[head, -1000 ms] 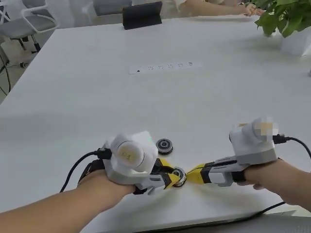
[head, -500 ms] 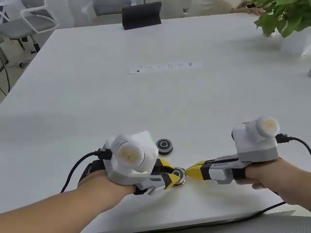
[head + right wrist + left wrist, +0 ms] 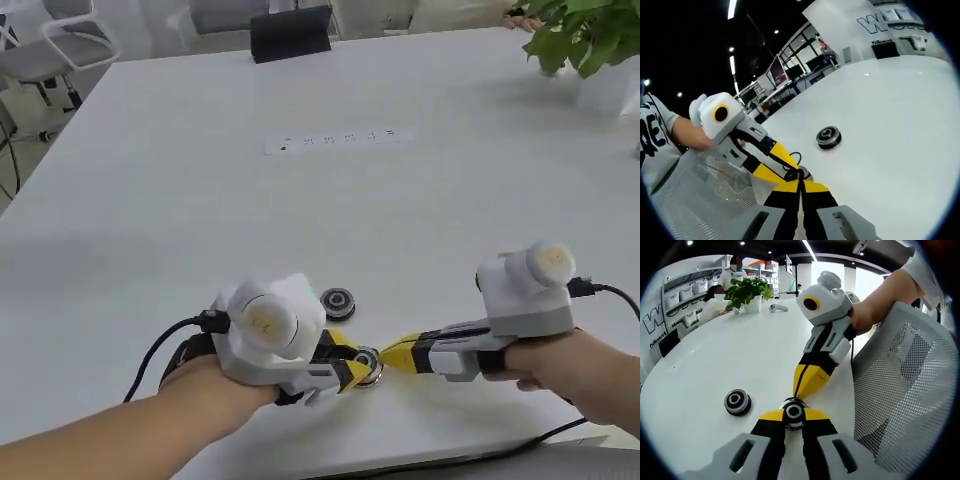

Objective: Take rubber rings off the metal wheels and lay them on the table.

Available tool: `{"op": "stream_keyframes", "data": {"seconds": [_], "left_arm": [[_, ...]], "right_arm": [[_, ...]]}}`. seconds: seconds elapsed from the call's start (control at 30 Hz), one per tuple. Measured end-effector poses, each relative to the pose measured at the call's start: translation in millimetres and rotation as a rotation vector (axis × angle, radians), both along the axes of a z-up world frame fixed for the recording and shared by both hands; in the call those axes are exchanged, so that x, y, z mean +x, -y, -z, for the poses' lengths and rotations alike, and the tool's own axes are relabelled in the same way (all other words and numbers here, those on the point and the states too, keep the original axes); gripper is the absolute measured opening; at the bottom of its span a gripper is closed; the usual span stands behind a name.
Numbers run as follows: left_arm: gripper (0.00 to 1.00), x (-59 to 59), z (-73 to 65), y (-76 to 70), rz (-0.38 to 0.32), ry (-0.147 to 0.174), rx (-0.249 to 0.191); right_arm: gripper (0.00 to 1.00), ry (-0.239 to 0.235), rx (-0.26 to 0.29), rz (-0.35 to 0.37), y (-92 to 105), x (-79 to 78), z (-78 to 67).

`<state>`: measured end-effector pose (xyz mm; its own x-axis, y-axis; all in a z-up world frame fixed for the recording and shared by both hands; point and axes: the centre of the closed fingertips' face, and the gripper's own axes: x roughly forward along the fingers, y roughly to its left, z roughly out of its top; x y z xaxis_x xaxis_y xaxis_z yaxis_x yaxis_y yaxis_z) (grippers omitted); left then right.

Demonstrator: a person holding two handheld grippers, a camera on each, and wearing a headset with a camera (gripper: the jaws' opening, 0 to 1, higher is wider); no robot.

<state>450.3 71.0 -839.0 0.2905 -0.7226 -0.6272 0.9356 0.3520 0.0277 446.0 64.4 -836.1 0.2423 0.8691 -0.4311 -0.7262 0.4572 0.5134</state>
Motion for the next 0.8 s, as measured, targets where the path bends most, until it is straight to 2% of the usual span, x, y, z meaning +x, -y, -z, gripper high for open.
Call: {"op": "stream_keyframes", "data": {"seconds": [0.37,0.7,0.73,0.77,0.8], "left_arm": [[0.07,0.4,-0.2,0.4,-0.001,0.001,0.003],[0.07,0.0,-0.3,0.4,0.000,0.008,0.003],[0.07,-0.1,-0.4,0.6,-0.001,0.007,0.002],[0.07,-0.3,-0.4,0.9,0.000,0.007,0.001],[0.07,-0.2,0.1,1.2,-0.001,0.006,0.004]], "right_arm": [[0.00,0.006,0.014,-0.019,-2.9,-0.4,-1.8],[0.00,0.036,0.014,-0.058,-7.6,-2.3,-3.4],[0.00,0.036,0.026,-0.068,-9.8,-3.7,-5.5],[0.00,0.034,0.063,-0.084,-15.1,-6.5,-11.3],[0.00,0.066,0.081,-0.081,-18.6,-3.3,-18.4]]}}
